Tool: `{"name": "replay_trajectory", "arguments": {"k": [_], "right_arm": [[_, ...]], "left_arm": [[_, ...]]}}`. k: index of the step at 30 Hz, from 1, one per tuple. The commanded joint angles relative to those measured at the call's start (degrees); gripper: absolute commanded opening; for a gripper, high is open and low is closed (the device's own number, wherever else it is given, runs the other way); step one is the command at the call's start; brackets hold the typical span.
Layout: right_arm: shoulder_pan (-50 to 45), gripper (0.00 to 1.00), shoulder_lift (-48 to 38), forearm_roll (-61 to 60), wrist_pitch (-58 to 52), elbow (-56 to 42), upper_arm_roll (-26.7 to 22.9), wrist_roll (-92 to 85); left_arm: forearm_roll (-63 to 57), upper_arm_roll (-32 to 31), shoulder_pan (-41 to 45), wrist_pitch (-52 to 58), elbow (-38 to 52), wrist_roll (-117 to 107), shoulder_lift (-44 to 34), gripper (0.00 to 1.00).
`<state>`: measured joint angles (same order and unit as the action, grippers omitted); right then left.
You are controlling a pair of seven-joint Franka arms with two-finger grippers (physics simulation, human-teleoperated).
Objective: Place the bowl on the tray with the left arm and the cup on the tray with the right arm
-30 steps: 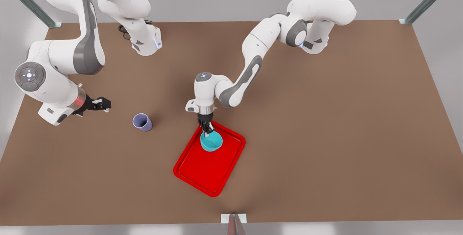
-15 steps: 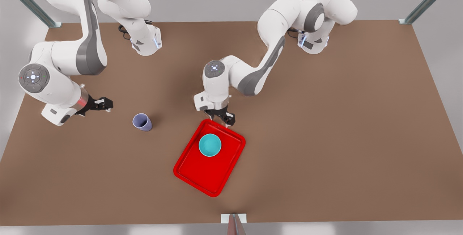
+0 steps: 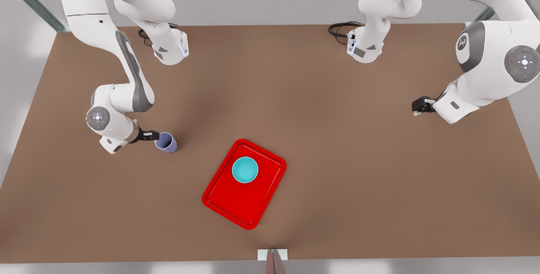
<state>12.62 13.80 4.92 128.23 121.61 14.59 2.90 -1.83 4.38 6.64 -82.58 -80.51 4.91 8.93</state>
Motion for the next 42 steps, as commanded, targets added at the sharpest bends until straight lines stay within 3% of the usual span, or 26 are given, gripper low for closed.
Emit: {"name": "replay_trajectory", "arguments": {"k": [1,6,11,23,24,26,27,29,32,42], "right_arm": [[0.0,1.00,0.1,-0.1,0.2,0.0,0.0,0.0],[0.0,1.00,1.8,-1.1,2.8,0.8,0.0,0.0],[0.0,1.00,3.3,-1.1,3.2,0.8,0.0,0.0],[-0.2,1.00,6.6,-1.1,4.7,0.8,0.0,0.0],[-0.5,0.93,6.9,-1.1,4.7,0.8,0.0,0.0],[-0.7,0.64,6.9,-1.1,4.6,0.7,0.0,0.0],[-0.8,0.43,6.9,-1.1,4.4,0.7,0.0,0.0],[-0.8,0.28,7.0,-1.1,4.3,0.7,0.0,0.1],[-0.8,0.22,7.0,-1.1,4.3,0.7,0.0,0.1],[-0.9,0.21,7.8,-1.1,4.4,0.5,0.1,0.1]], "left_arm": [[-2.7,0.0,-1.4,0.0,-0.1,0.0,-0.1,1.00],[-2.2,0.1,-1.4,0.0,-4.3,-5.7,-4.7,1.00],[-1.9,0.4,-1.5,0.6,-2.7,-5.2,0.1,1.00],[-1.9,0.3,-3.7,0.3,-1.4,-9.2,1.9,1.00],[-2.8,0.3,-2.9,0.6,-1.4,-9.2,2.2,1.00],[-3.9,0.2,-1.7,0.1,-1.3,-9.3,2.8,1.00],[-3.8,0.1,-1.5,0.1,-1.1,-9.4,2.9,1.00],[-3.9,0.1,-0.8,0.1,-1.1,-11.2,3.4,1.00],[-3.9,0.2,-0.9,0.1,-1.1,-11.2,3.3,1.00],[-3.6,-0.7,0.6,0.3,3.0,-11.2,3.5,1.00]]}}
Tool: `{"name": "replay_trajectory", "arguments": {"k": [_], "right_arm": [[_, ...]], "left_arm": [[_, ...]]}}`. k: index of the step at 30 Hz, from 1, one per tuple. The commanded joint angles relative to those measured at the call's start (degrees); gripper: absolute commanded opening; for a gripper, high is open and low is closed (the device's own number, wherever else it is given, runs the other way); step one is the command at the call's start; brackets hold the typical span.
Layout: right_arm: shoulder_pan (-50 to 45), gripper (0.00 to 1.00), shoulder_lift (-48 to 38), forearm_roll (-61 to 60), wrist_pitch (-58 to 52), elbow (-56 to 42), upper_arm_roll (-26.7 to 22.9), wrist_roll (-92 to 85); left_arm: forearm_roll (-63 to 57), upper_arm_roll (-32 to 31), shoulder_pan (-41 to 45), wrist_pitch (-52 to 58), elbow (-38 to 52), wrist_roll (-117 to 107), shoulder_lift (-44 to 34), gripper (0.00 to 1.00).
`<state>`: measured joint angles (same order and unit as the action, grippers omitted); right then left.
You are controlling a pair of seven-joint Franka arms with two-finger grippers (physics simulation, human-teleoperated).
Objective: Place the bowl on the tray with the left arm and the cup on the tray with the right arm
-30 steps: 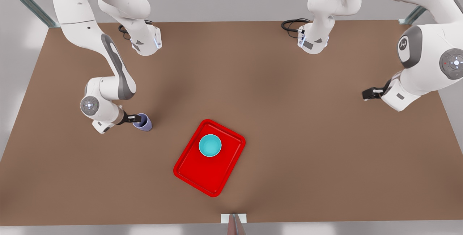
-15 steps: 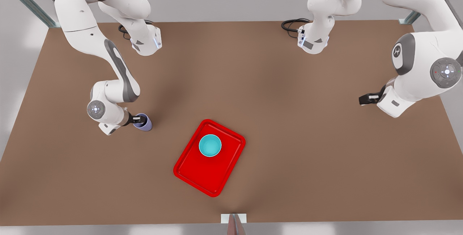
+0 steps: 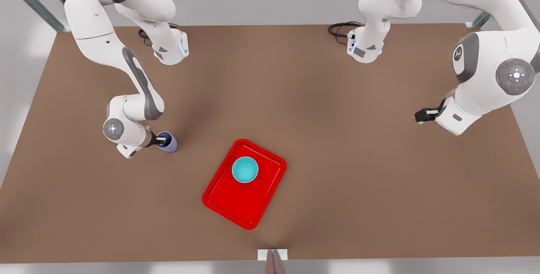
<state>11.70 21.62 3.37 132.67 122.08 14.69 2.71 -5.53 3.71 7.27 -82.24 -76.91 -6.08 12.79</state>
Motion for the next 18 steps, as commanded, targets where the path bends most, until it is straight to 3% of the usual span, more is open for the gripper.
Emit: {"name": "replay_trajectory", "arguments": {"k": [1,18], "right_arm": [[0.0,0.21,-0.1,0.4,0.0,0.0,0.0,0.3],[0.0,0.21,-1.0,0.4,-2.6,-3.3,2.4,-0.1]], "left_arm": [[-0.1,0.0,0.6,0.0,0.1,0.0,0.2,1.00],[0.4,0.2,-0.9,0.3,-0.2,0.5,1.5,1.00]]}}
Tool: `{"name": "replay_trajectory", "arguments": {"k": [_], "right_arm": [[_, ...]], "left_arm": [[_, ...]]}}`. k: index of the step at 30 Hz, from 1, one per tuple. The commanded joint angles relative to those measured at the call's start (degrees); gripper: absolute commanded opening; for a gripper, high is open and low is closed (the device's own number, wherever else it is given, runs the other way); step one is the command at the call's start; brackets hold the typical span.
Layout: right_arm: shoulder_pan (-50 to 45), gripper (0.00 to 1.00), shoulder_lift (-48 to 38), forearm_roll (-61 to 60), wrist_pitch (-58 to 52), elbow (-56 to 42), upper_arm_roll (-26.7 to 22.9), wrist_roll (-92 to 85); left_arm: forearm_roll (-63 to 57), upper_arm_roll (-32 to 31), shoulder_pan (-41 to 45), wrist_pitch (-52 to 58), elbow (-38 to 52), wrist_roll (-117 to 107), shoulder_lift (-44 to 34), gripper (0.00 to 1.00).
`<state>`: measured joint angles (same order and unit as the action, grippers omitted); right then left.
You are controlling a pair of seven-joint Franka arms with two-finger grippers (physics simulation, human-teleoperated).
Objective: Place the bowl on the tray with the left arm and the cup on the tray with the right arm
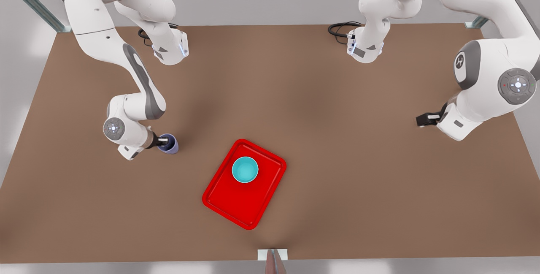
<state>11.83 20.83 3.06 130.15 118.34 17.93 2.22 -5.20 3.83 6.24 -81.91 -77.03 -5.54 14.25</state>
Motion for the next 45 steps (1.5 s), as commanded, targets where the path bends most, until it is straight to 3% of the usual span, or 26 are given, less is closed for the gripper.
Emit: {"name": "replay_trajectory", "arguments": {"k": [1,3,10,13,16,19,23,25,26,32,43,44,45], "right_arm": [[0.0,0.21,0.2,0.7,-0.1,-0.5,0.8,0.5],[-1.8,0.21,1.7,0.7,-0.7,-4.3,3.2,0.6],[-12.8,0.21,13.3,-3.3,-6.4,-25.1,2.4,3.4],[-18.2,0.21,17.6,-3.8,-8.0,-32.7,-2.1,4.2],[-18.9,0.21,19.6,-3.8,-8.9,-36.6,-2.3,4.6],[-24.0,0.21,22.1,-5.8,-9.4,-41.2,-7.3,4.8],[-26.4,0.21,25.9,-7.4,-10.2,-47.1,-10.1,4.8],[-27.3,0.21,26.8,-7.8,-10.4,-48.2,-10.9,4.9],[-29.4,0.21,27.4,-9.8,-10.5,-49.2,-14.1,4.8],[-32.6,0.21,31.6,-10.3,-10.5,-54.4,-17.4,6.0],[-33.8,0.24,34.9,-10.6,-9.6,-55.9,-18.0,6.7],[-33.8,0.27,34.9,-10.6,-9.6,-55.9,-18.1,6.7],[-33.9,0.38,35.2,-10.7,-9.5,-55.9,-18.1,6.7]], "left_arm": [[0.1,-0.1,0.0,0.0,0.0,0.0,0.1,1.00],[0.1,-0.1,0.0,0.1,0.1,0.1,0.0,1.00],[0.0,-0.1,0.0,0.1,0.2,0.2,0.0,1.00],[0.0,-0.1,0.1,0.3,0.2,0.2,-0.1,1.00],[0.3,-0.4,0.1,0.8,0.2,1.1,-0.1,1.00],[1.0,-0.4,0.0,0.8,0.2,2.0,-0.1,1.00],[1.0,-0.3,0.0,0.8,0.2,2.0,-0.1,1.00],[1.0,-0.3,0.0,0.8,0.2,2.0,-0.1,1.00],[1.0,-0.3,0.0,0.8,0.2,2.0,-0.1,1.00],[1.1,-0.2,0.0,0.7,0.2,2.0,-0.1,1.00],[1.1,-0.3,0.1,0.7,0.2,2.0,0.0,1.00],[1.0,-0.3,0.1,0.7,0.2,2.0,0.0,1.00],[1.1,-0.3,0.1,0.7,0.2,2.0,0.0,1.00]]}}
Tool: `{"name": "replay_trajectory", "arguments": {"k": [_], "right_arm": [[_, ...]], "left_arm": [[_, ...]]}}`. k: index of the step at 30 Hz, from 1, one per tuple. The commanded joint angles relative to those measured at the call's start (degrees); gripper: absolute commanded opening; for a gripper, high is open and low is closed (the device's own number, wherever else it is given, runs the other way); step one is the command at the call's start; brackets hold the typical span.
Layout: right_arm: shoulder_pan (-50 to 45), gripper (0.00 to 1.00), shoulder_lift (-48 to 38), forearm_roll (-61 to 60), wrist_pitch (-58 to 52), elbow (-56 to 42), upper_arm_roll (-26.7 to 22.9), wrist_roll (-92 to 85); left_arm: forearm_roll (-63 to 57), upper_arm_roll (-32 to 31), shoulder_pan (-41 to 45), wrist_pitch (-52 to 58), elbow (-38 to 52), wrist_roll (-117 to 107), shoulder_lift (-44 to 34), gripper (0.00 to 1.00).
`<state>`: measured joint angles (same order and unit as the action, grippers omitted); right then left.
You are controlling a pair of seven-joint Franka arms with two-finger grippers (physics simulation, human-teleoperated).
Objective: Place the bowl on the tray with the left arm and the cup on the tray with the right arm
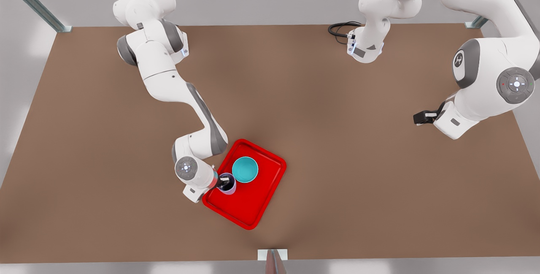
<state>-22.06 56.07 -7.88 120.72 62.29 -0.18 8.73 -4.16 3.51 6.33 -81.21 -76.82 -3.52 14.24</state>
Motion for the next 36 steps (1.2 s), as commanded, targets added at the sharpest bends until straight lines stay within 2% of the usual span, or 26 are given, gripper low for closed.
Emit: {"name": "replay_trajectory", "arguments": {"k": [1,4,23,25,26,29,31,33,34,36], "right_arm": [[0.0,0.48,0.0,0.3,0.0,-0.2,0.0,0.1],[-1.2,1.00,0.2,0.2,1.3,-0.6,-1.0,0.1],[-1.1,1.00,-1.8,-1.1,0.2,0.0,-0.9,-0.2],[-0.6,1.00,-4.4,-1.1,-3.8,0.3,-0.7,-0.1],[-0.5,1.00,-6.1,-1.1,-7.3,0.5,-0.7,-0.2],[1.3,1.00,-17.7,0.4,-28.2,0.1,-1.1,-0.9],[2.8,1.00,-25.2,8.4,-35.6,-0.1,-1.1,-3.6],[5.3,1.00,-31.8,13.0,-37.8,2.7,-0.5,-5.1],[10.4,1.00,-36.1,13.1,-35.5,7.1,2.9,-5.1],[15.5,1.00,-43.7,13.1,-33.8,14.2,5.4,-5.2]], "left_arm": [[-0.1,0.0,0.0,0.0,0.0,0.0,0.0,1.00],[-0.1,0.0,0.0,0.0,0.0,0.0,0.0,1.00],[-0.2,0.1,-0.1,0.1,0.1,0.0,-0.7,1.00],[-0.1,0.1,-0.1,0.1,0.1,0.0,-0.7,1.00],[-0.1,0.1,0.0,0.1,0.1,0.0,-0.7,1.00],[-0.1,0.1,-0.1,0.2,0.1,0.0,-0.7,1.00],[-0.1,0.1,-0.1,0.2,0.1,0.0,-0.8,1.00],[-0.1,0.2,-0.1,0.1,0.1,0.0,-0.7,1.00],[0.0,0.3,-0.2,0.1,0.1,0.0,-0.8,1.00],[0.0,0.1,0.0,0.1,0.1,0.0,-0.7,1.00]]}}
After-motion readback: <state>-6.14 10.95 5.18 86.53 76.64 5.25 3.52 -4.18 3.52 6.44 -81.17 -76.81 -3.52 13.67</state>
